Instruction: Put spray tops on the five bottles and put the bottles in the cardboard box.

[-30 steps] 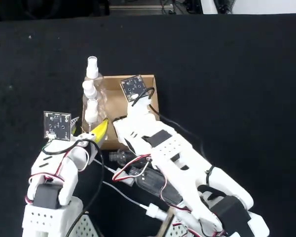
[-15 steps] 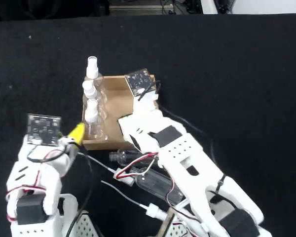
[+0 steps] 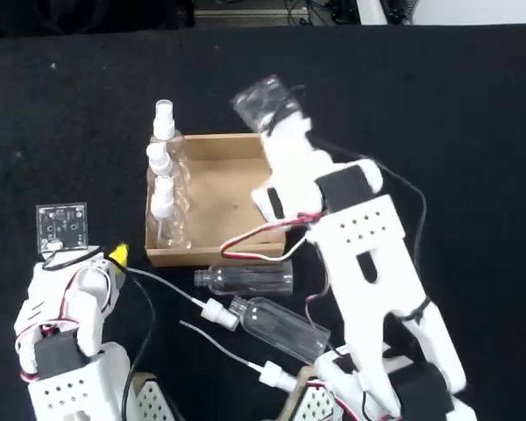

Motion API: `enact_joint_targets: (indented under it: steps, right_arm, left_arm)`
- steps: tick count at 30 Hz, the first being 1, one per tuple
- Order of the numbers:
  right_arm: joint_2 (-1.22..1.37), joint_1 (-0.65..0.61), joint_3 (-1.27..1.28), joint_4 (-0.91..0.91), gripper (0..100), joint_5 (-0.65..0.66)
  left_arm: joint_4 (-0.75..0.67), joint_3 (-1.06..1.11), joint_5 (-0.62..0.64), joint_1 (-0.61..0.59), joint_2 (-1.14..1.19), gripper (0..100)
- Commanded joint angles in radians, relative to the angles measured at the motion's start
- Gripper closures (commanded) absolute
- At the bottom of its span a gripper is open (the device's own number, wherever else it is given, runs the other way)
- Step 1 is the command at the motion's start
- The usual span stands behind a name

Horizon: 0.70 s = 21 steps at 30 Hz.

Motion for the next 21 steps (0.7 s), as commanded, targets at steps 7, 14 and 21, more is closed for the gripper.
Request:
enact_joint_targets:
  steps: [7, 14, 21]
  right_arm:
    - [-0.137, -0.002, 0.065, 0.278, 87.1, 0.350]
    - [-0.271, -0.150, 0.309, 0.253, 87.1, 0.443]
    - [-0.274, -0.299, 0.398, 0.264, 87.1, 0.532]
  left_arm:
    - [-0.026, 0.045, 0.146, -0.028, -0.011, 75]
    - [-0.103, 0.114, 0.173, -0.024, -0.011, 75]
    - [-0.101, 0.116, 0.173, -0.021, -0.011, 75]
